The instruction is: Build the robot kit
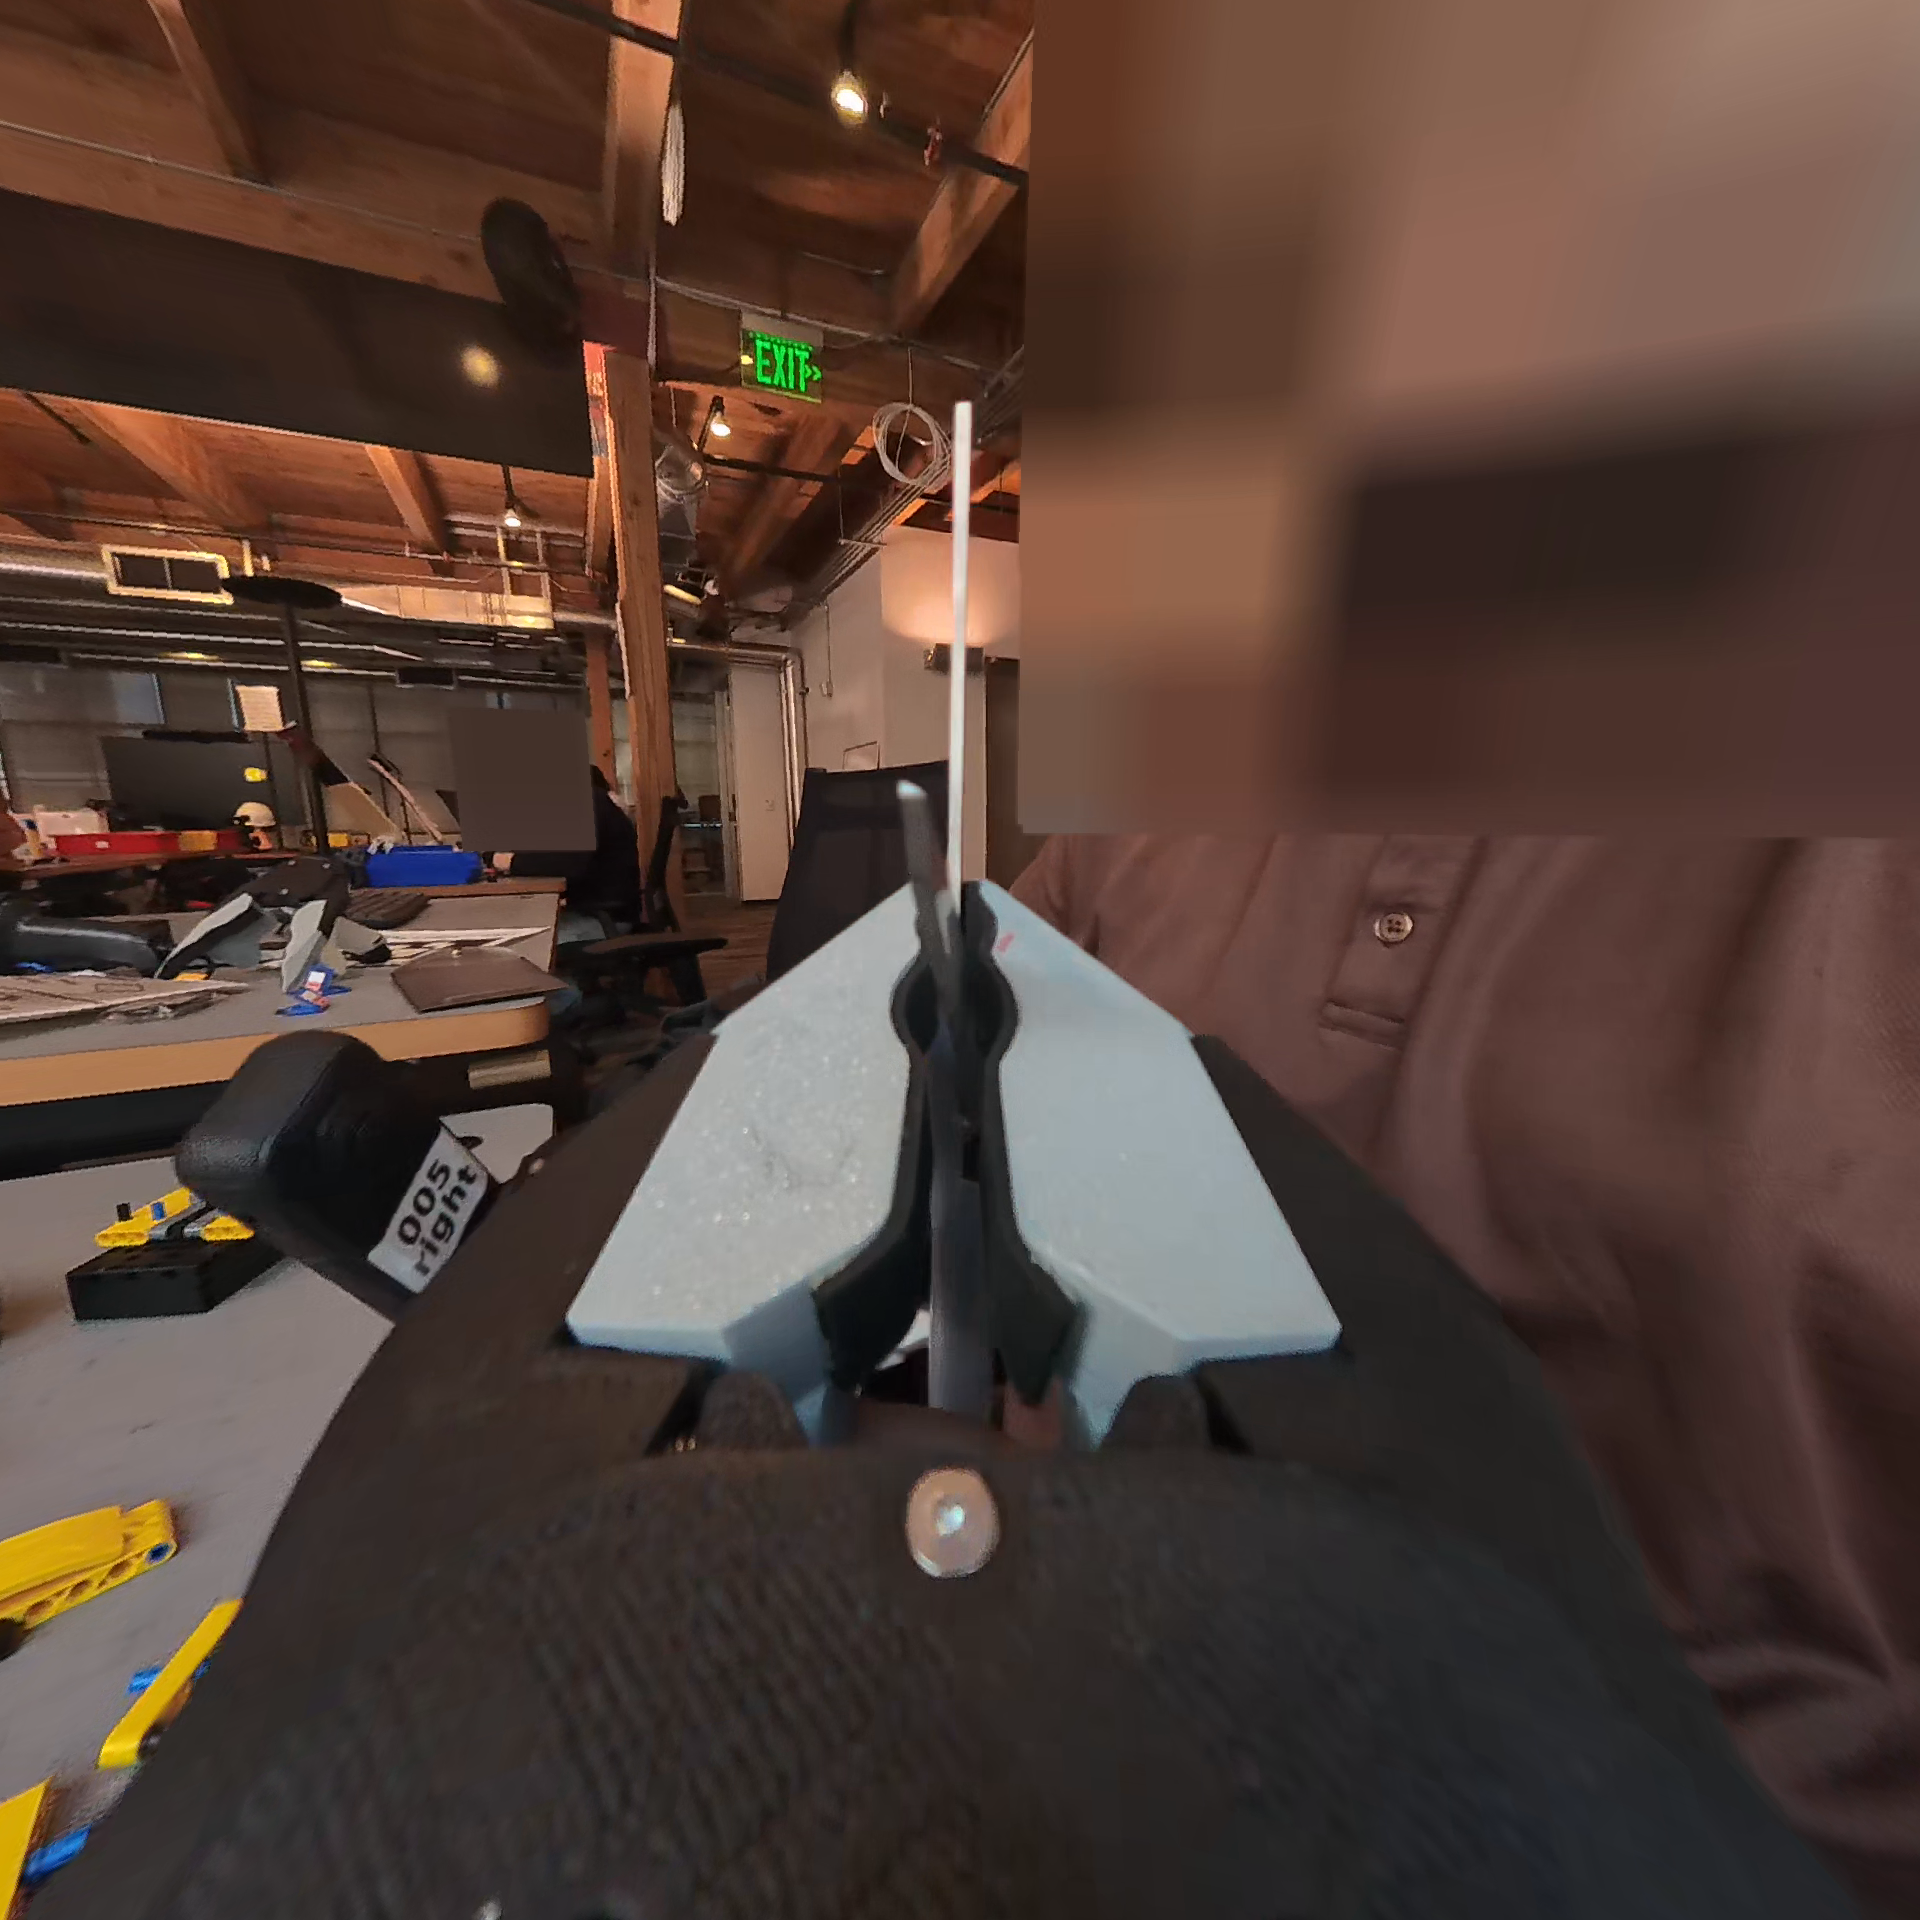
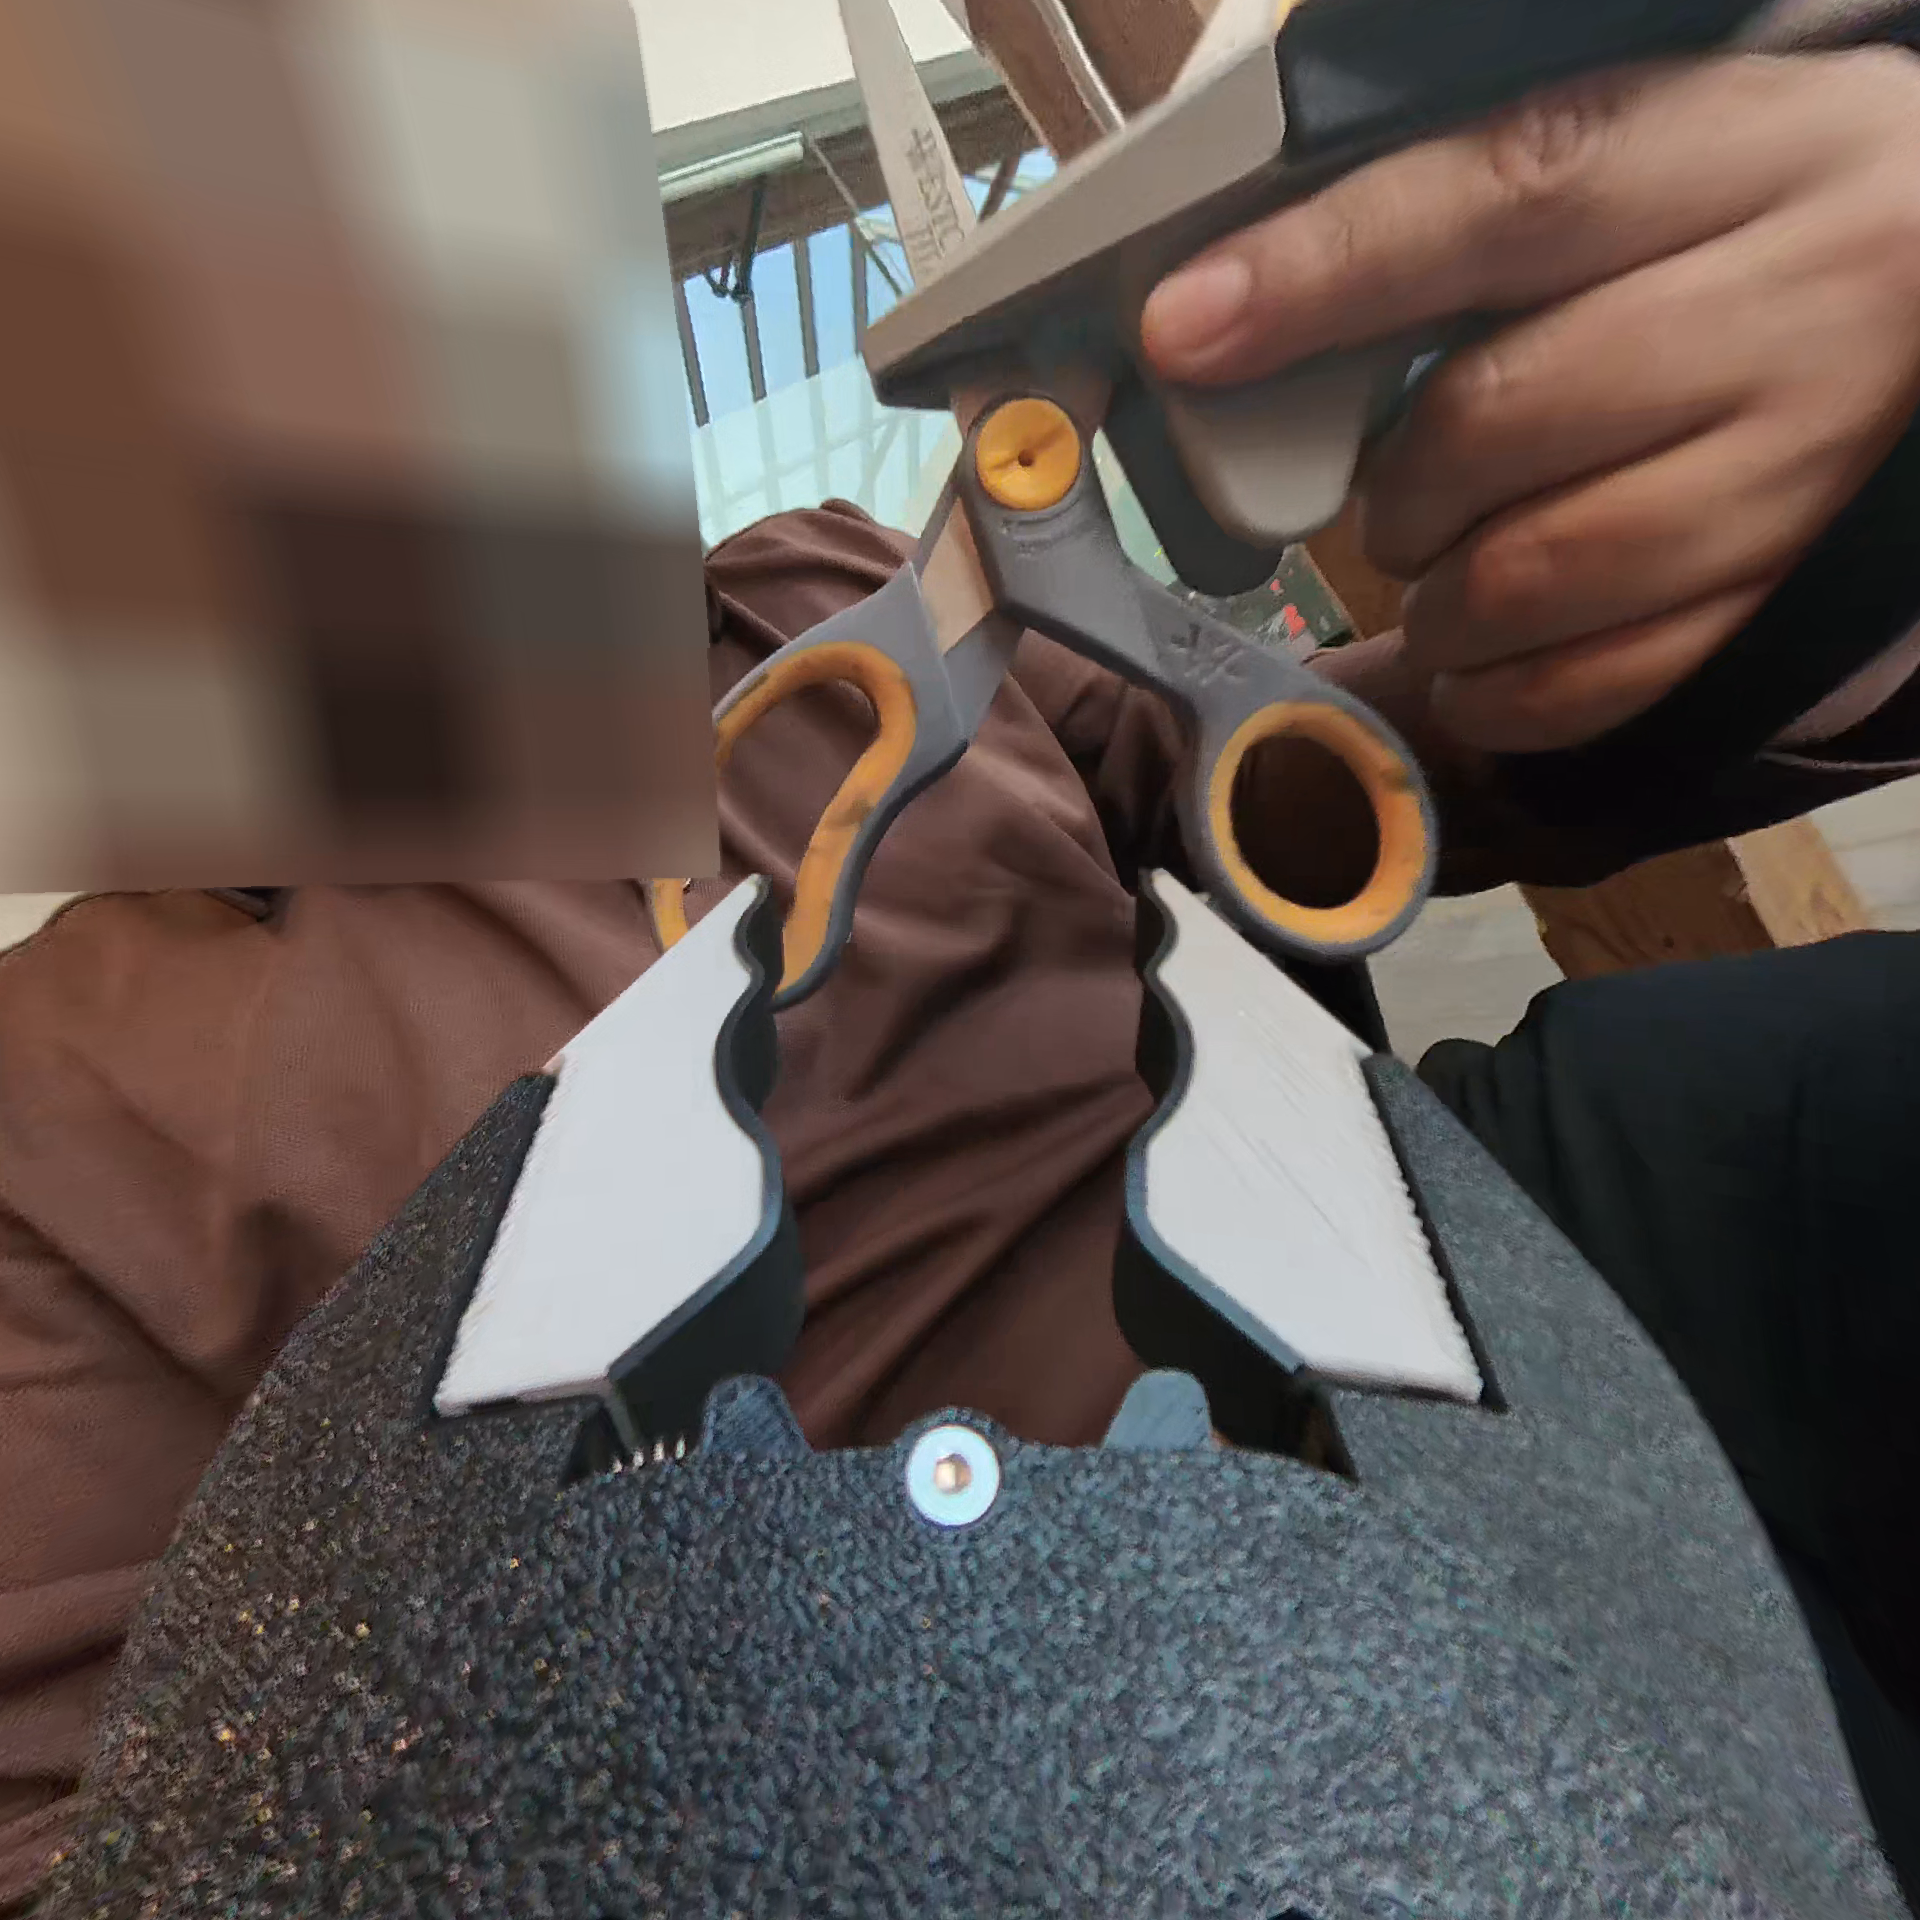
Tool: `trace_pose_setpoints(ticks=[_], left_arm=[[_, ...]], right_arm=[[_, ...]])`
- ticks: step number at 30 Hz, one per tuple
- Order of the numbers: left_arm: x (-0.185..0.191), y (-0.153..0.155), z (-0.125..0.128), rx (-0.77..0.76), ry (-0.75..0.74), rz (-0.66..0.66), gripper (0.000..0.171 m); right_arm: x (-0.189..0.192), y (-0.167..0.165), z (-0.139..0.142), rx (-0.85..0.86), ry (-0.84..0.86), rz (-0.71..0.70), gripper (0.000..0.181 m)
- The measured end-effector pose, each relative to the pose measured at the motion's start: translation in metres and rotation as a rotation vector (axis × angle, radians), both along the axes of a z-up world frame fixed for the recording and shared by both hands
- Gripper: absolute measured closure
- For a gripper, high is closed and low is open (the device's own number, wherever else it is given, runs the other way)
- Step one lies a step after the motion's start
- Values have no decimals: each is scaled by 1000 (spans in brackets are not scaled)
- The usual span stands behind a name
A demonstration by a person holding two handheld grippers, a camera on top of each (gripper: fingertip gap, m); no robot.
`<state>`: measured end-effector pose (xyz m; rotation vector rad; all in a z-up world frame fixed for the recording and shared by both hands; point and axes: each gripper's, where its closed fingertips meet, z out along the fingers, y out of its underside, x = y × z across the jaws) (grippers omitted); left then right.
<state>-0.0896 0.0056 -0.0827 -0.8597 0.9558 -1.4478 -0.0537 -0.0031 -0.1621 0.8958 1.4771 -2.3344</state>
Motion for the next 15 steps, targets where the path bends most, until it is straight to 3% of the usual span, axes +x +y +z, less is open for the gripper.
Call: trace_pose_setpoints(ticks=[8,15], left_arm=[[-2,4,12,-39,-100,1,171],[10,11,3,-56,-71,37,171]], right_arm=[[-9,14,7,-16,39,-121,102],[-4,12,12,-36,57,-90,96]])
